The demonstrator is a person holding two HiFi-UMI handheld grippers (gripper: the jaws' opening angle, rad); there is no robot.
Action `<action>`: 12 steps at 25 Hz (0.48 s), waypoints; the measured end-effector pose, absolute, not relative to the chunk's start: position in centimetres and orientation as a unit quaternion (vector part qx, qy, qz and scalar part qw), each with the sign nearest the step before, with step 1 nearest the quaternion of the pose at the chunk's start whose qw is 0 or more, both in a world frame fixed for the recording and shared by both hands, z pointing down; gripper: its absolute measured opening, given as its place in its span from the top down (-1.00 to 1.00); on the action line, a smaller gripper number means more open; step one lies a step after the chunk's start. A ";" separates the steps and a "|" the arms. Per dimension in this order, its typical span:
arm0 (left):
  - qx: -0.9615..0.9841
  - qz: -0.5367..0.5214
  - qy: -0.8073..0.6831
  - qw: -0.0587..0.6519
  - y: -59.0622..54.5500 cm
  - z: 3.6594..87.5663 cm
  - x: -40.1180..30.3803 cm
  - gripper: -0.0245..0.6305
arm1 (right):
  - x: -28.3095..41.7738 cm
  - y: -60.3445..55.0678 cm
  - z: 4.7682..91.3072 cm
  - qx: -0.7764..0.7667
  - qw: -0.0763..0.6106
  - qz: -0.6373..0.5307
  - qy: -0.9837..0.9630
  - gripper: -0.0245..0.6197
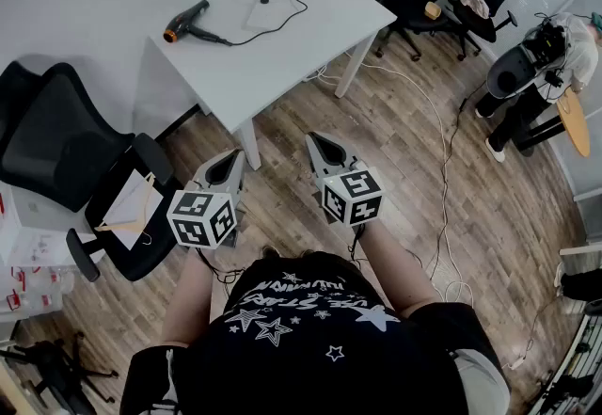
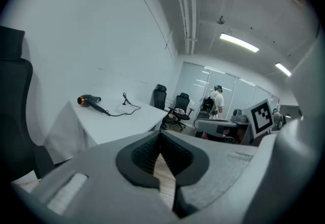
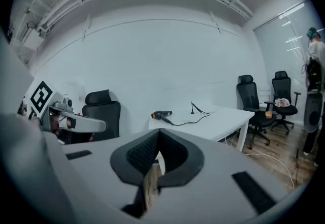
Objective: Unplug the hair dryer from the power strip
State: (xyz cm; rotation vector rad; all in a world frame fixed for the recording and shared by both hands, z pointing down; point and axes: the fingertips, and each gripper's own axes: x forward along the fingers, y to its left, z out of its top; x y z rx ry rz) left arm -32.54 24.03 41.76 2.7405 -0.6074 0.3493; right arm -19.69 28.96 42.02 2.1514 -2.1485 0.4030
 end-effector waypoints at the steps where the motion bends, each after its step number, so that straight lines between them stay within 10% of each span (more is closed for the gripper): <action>1: 0.957 0.122 -0.212 0.157 24.0 41.8 -32.5 0.90 | -19.7 28.9 42.1 0.700 0.040 0.131 -0.701 0.90; 12: 0.953 0.128 -0.215 0.169 23.3 43.0 -33.4 0.90 | -20.8 28.4 43.4 0.691 0.047 0.151 -0.705 0.90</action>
